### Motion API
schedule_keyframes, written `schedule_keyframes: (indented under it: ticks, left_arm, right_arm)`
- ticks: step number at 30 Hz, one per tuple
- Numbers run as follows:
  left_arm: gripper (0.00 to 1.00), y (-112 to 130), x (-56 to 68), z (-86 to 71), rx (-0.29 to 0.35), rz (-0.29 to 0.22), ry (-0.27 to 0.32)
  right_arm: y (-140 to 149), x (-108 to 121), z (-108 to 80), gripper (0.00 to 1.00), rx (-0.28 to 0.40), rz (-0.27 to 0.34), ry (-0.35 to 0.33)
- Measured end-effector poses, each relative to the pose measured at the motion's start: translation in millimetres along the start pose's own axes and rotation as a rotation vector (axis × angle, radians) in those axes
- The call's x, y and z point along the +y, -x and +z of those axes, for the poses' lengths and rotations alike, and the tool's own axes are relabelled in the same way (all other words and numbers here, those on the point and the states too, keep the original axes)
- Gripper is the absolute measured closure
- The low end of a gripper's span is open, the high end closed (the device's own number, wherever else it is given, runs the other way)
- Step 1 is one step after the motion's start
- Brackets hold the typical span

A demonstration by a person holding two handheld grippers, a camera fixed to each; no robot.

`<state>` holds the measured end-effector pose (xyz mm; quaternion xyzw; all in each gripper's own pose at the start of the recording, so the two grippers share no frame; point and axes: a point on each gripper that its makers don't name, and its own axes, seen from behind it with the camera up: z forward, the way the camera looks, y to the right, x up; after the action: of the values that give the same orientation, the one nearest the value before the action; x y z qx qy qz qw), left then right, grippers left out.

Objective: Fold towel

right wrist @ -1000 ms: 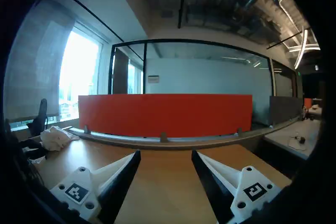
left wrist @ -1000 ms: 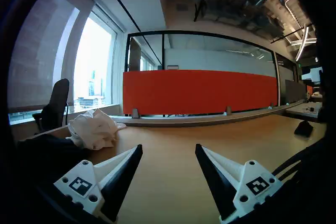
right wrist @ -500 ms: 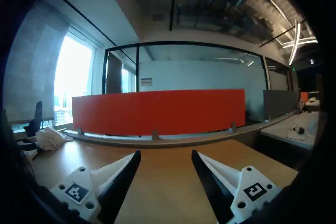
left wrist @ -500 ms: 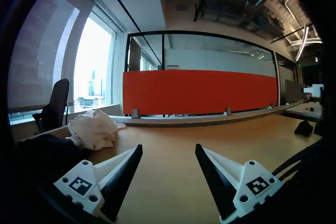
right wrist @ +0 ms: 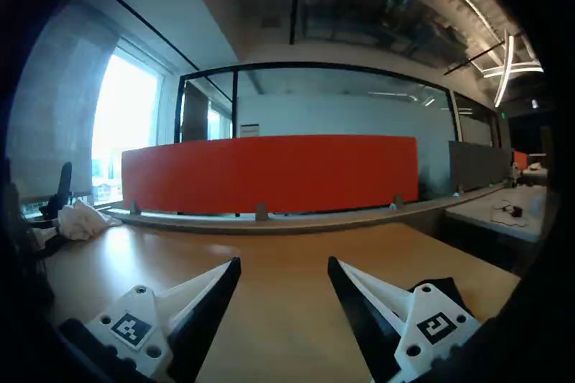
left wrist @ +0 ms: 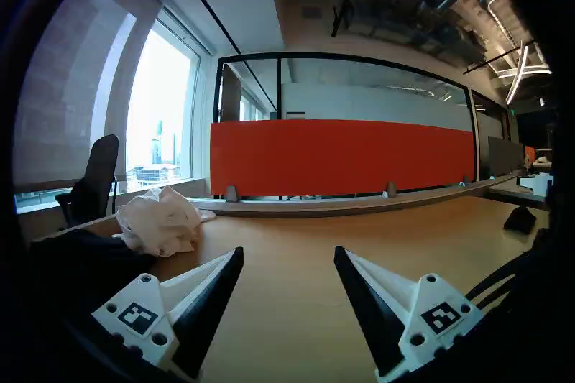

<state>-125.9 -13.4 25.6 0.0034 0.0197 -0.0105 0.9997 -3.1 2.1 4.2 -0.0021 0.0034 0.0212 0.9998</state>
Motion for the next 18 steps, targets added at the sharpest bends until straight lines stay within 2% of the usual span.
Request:
schedule_keyframes:
  ticks: [6,18]
  left_arm:
    - [0.07,-0.1,0.0,0.4,0.0,0.0,0.0]
    - [0.07,0.0,0.5,0.7,0.0,0.0,0.0]
  right_arm:
    - [4.3,-3.0,1.5,0.06,0.004,0.002,-0.012]
    - [28.2,6.9,5.2,0.06,-0.027,0.002,0.016]
